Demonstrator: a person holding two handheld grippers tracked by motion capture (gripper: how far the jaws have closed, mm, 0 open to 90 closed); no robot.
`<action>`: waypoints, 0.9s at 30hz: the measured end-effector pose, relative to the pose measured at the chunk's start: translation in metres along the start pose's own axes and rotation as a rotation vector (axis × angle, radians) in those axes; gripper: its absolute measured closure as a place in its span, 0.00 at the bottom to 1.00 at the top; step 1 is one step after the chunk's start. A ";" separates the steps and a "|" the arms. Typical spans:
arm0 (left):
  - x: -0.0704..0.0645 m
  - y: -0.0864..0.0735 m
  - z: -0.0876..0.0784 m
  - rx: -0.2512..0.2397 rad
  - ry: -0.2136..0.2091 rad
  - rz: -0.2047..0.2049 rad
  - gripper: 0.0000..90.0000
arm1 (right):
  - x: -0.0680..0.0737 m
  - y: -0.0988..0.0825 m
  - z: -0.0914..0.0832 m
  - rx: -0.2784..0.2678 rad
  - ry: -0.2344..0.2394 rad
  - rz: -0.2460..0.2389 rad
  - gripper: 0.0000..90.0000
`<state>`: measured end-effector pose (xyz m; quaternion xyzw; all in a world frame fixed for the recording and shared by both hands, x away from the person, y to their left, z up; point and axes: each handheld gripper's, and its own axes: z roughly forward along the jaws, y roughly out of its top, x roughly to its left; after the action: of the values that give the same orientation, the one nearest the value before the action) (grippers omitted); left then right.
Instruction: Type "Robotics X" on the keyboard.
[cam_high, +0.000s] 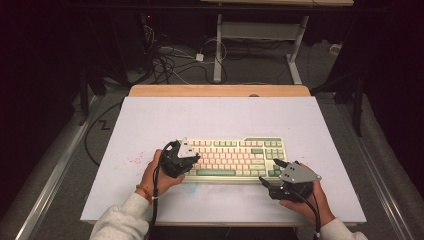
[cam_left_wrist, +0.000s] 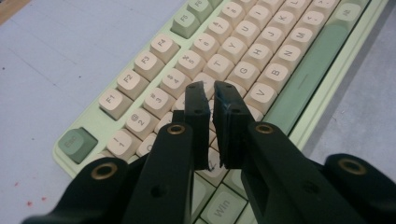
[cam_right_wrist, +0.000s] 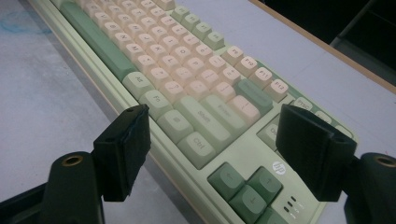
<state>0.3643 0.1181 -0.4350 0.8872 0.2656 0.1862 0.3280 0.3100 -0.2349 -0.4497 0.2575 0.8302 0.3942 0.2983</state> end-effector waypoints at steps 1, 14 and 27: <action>0.001 0.000 -0.001 -0.001 0.000 -0.002 0.91 | 0.000 0.000 0.000 0.001 0.001 -0.001 0.30; 0.006 -0.002 -0.002 -0.006 0.010 -0.020 0.91 | 0.000 0.000 0.001 0.005 0.004 -0.003 0.30; 0.007 -0.001 0.009 0.021 -0.007 -0.023 0.92 | 0.000 -0.001 0.002 0.011 0.009 -0.008 0.30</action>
<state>0.3741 0.1183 -0.4415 0.8882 0.2766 0.1767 0.3215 0.3108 -0.2341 -0.4512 0.2539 0.8347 0.3896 0.2950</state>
